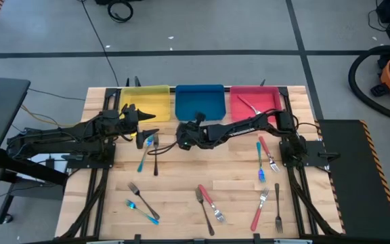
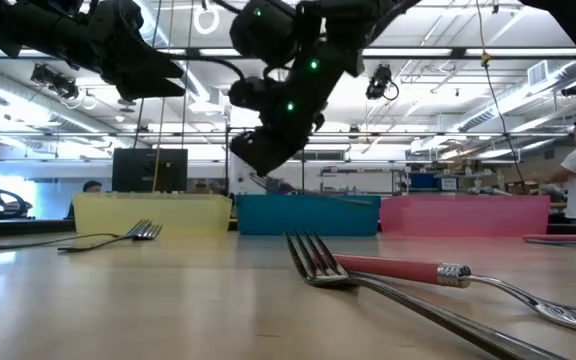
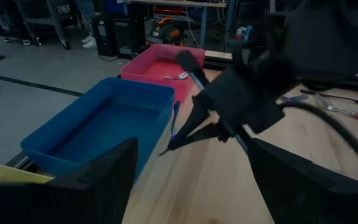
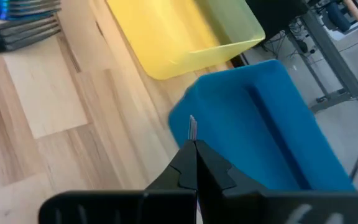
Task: Sort silverware by color (type)
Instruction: Put the middle top blue fork into the blue bin
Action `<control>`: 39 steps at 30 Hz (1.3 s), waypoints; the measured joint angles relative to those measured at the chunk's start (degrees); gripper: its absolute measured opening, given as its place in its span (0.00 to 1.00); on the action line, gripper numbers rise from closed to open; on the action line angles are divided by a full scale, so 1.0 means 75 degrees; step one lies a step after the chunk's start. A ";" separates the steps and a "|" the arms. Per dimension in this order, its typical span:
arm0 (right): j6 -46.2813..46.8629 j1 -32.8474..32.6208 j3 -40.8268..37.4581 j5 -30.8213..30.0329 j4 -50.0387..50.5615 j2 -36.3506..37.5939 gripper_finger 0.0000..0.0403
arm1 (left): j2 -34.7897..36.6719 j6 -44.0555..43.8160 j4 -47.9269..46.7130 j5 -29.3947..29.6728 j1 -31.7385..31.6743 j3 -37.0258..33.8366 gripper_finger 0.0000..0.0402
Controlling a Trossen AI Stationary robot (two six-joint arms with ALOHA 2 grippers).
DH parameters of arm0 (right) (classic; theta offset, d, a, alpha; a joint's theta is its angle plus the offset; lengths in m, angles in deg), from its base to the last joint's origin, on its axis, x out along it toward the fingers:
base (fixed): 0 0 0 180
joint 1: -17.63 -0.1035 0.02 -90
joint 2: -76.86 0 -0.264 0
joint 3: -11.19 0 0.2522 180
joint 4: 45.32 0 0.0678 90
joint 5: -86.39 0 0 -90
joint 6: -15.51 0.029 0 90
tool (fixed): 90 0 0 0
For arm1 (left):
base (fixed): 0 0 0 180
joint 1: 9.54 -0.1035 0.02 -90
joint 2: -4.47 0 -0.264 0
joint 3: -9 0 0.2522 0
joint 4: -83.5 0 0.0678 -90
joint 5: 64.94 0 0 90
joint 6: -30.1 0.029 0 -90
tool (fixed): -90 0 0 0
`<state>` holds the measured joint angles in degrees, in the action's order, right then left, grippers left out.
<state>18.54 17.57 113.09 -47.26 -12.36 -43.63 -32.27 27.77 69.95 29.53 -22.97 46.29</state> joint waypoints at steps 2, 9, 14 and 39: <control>-0.0003 -0.0029 0.0211 -0.0040 0.0248 0.0018 0.00 | -0.0002 0.0001 0.0001 0.0002 0.0000 0.0000 0.76; -0.0574 0.0058 0.0868 -0.0046 0.0842 0.0076 0.00 | 0.0000 -0.0003 -0.0001 0.0001 -0.0001 0.0003 0.76; -0.0817 0.0530 0.0962 0.0141 0.0816 0.0079 0.00 | 0.0000 -0.0029 0.0009 0.0003 -0.0002 0.0003 0.76; -0.0631 0.3024 0.0964 0.4433 0.0647 0.0068 0.04 | 0.0000 0.0392 -0.0007 0.0554 0.0000 0.0003 0.76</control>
<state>13.80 40.25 120.33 -14.02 -7.51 -43.12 -32.27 30.71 69.90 33.68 -22.97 46.31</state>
